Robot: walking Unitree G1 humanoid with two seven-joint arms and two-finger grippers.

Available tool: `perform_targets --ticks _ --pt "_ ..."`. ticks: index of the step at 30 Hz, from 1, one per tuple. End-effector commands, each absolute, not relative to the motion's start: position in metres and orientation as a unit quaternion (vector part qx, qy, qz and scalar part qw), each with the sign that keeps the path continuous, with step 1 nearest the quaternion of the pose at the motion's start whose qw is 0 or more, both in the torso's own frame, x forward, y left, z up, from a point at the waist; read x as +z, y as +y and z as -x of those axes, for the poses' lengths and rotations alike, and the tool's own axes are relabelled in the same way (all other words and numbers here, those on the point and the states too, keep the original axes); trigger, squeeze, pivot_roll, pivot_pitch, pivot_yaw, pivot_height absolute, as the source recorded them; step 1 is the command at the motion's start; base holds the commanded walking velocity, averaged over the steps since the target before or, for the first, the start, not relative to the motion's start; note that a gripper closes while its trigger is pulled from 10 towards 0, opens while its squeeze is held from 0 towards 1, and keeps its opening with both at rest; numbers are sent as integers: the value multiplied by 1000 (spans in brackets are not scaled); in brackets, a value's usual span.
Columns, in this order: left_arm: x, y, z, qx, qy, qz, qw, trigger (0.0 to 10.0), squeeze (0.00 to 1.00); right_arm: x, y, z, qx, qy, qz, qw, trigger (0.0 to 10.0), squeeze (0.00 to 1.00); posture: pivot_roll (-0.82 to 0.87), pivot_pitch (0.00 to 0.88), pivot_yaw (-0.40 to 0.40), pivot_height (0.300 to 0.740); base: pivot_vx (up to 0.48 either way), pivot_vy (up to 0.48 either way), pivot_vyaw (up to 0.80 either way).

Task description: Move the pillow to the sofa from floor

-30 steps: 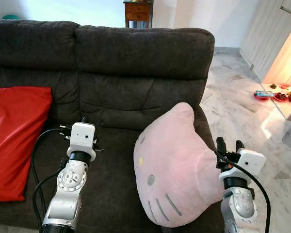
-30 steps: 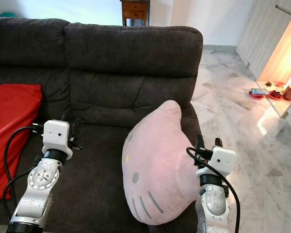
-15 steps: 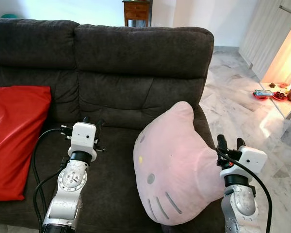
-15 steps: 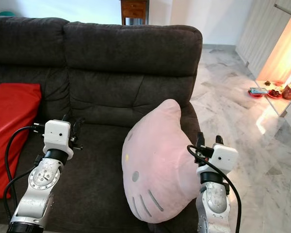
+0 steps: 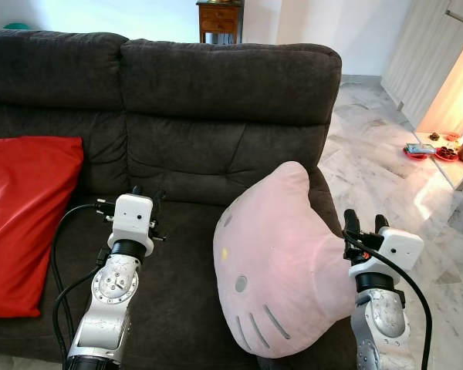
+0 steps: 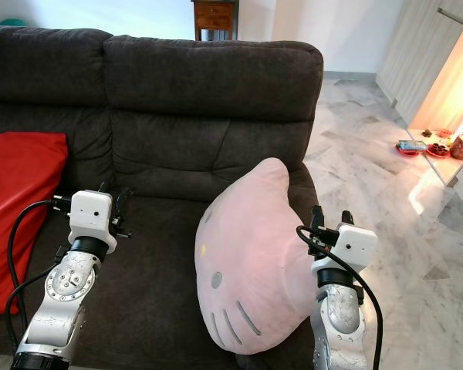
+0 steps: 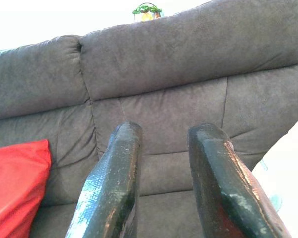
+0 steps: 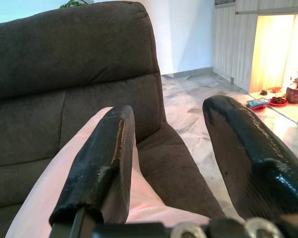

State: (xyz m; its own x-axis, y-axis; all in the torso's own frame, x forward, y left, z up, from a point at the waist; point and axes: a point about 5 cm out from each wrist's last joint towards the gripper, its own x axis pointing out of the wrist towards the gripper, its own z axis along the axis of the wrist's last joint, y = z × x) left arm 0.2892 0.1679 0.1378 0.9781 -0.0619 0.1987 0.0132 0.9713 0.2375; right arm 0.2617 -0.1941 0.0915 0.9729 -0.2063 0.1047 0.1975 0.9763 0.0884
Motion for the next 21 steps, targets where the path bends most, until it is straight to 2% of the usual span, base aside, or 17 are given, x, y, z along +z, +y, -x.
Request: perform_targets --ticks 1,21 --pt "144 165 -291 -27 -111 -122 986 10000 0 95 -196 -262 -104 -60 -37 992 10000 0 23 0 -38 740 -270 0 0" --pt "145 165 -291 -27 -112 -126 985 10000 0 94 -198 -263 -109 -56 -42 992 10000 0 36 0 -49 740 -285 0 0"
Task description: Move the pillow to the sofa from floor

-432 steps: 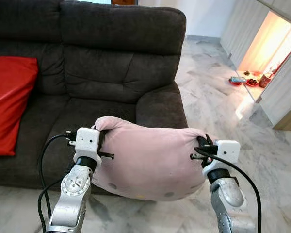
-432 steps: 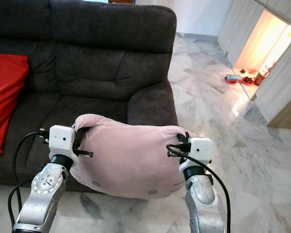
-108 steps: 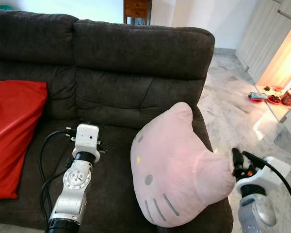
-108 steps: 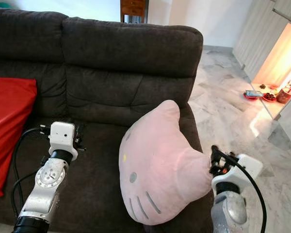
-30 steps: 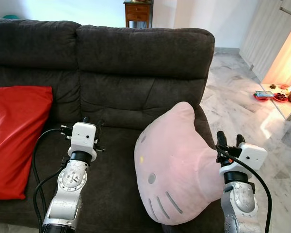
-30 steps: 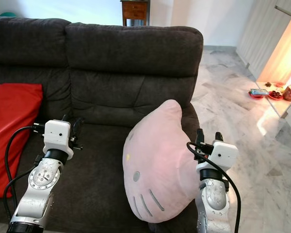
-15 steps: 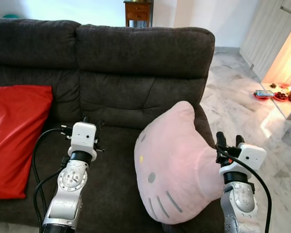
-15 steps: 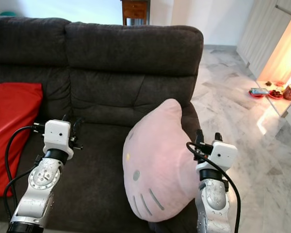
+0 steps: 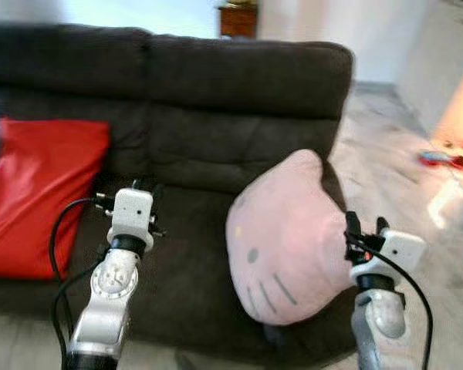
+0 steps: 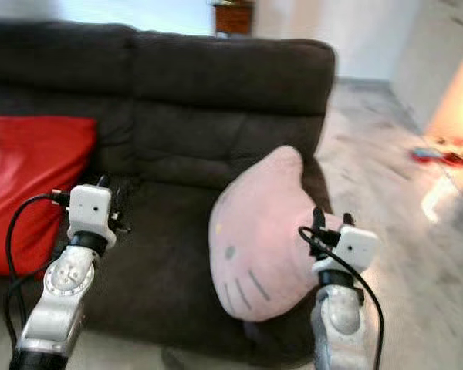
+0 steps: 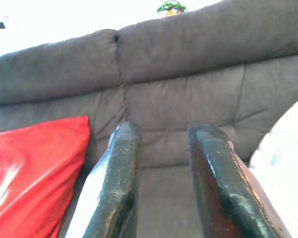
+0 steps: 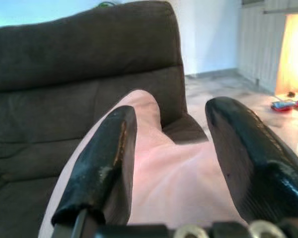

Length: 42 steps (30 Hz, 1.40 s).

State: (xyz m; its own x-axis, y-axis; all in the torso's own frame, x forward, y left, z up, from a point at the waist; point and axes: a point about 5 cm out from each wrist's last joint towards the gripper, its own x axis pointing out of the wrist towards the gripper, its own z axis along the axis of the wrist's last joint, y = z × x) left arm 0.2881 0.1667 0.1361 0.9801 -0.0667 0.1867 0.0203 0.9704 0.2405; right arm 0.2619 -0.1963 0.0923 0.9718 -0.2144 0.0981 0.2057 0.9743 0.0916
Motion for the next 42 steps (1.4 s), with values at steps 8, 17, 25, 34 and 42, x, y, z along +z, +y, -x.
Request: perform_targets --ticks 8,17,25,34,42 --pt "144 166 -289 -26 -111 -127 985 10000 0 94 -197 -265 -106 -56 -42 992 10000 0 33 0 -50 740 -281 0 0" --pt "143 164 -289 -30 -110 -128 985 10000 0 93 -199 -263 -108 -53 -38 992 10000 0 26 0 -54 740 -287 0 0" --pt "129 178 -293 -17 -78 -136 987 10000 0 88 -201 -268 -101 -42 -35 993 10000 0 32 0 -66 740 -35 0 0" --pt "84 196 -284 14 0 -118 993 10000 0 34 -211 -267 -112 78 -45 990 10000 0 32 0 -78 740 0 0 0" --pt "14 211 -262 19 158 -98 982 10000 0 -32 -220 -235 -111 257 -41 959 10000 0 29 0 -73 740 0 0 0"
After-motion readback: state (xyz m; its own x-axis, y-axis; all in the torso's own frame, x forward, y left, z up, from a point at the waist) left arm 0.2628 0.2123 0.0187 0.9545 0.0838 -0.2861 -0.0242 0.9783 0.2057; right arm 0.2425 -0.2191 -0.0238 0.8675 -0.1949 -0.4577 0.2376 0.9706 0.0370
